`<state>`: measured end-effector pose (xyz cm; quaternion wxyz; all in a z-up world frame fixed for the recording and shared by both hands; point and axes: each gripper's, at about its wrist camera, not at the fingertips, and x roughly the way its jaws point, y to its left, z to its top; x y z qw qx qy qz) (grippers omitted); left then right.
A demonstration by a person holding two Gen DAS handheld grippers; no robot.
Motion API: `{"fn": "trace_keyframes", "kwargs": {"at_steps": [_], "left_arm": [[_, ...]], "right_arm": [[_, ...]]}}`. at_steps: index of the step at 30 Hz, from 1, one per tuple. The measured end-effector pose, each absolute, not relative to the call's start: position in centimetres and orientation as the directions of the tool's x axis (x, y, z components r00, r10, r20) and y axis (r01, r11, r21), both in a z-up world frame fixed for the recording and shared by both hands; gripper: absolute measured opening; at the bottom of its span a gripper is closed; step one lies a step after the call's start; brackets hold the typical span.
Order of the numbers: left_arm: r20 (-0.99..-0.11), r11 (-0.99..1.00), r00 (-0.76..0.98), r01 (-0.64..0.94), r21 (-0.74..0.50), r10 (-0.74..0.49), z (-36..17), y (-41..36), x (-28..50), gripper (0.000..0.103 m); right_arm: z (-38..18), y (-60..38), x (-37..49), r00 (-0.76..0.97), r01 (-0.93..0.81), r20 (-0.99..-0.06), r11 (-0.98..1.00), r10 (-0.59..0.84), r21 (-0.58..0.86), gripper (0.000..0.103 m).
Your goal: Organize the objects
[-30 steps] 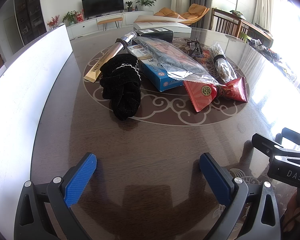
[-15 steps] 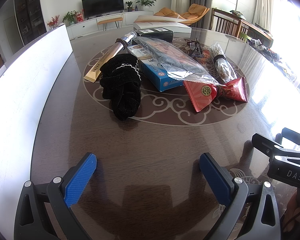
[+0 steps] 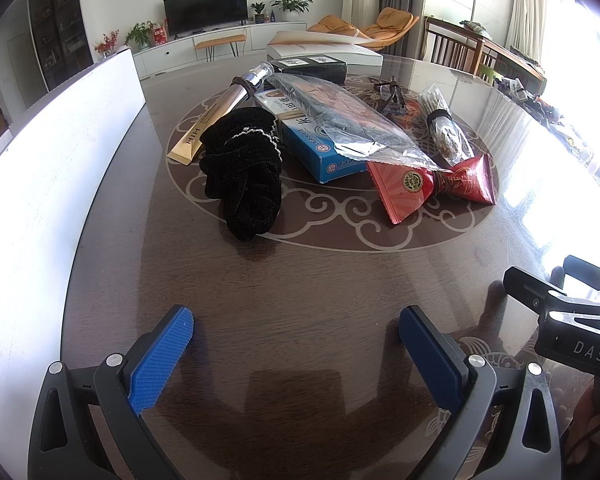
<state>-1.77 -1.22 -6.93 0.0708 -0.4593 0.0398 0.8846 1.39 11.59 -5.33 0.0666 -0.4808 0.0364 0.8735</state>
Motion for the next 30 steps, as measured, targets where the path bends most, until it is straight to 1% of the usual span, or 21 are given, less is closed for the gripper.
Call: {"fn": "trace_keyframes", "kwargs": {"at_steps": [17, 22, 23, 27, 30], "left_arm": [[-0.827, -0.987, -0.556, -0.16, 0.001, 0.089, -6.8, -1.5, -1.7, 0.103], [-0.811, -0.992, -0.575, -0.12, -0.048, 0.109, -5.5, -2.8, -2.3, 0.103], [-0.81, -0.993, -0.578, -0.113, -0.042, 0.1, -5.2, -3.0, -2.8, 0.103], [-0.824, -0.998, -0.567, -0.047, 0.04, -0.006, -4.7, -3.5, -6.3, 0.103], [-0.826, -0.999, -0.563, -0.027, 0.027, -0.007, -4.9, -4.0, -9.3, 0.103]], "right_arm": [[-5.4, 11.6, 1.4, -0.529, -0.151, -0.845, -0.989, 0.081, -0.001, 0.103], [-5.3, 11.6, 1.4, -0.53, -0.15, -0.844, -0.989, 0.081, -0.001, 0.103], [-5.3, 11.6, 1.4, -0.53, -0.15, -0.844, -0.989, 0.082, -0.001, 0.103], [-5.3, 11.6, 1.4, -0.53, -0.15, -0.844, -0.989, 0.082, -0.002, 0.103], [-5.3, 11.6, 1.4, -0.53, -0.15, -0.844, -0.989, 0.082, -0.001, 0.103]]}}
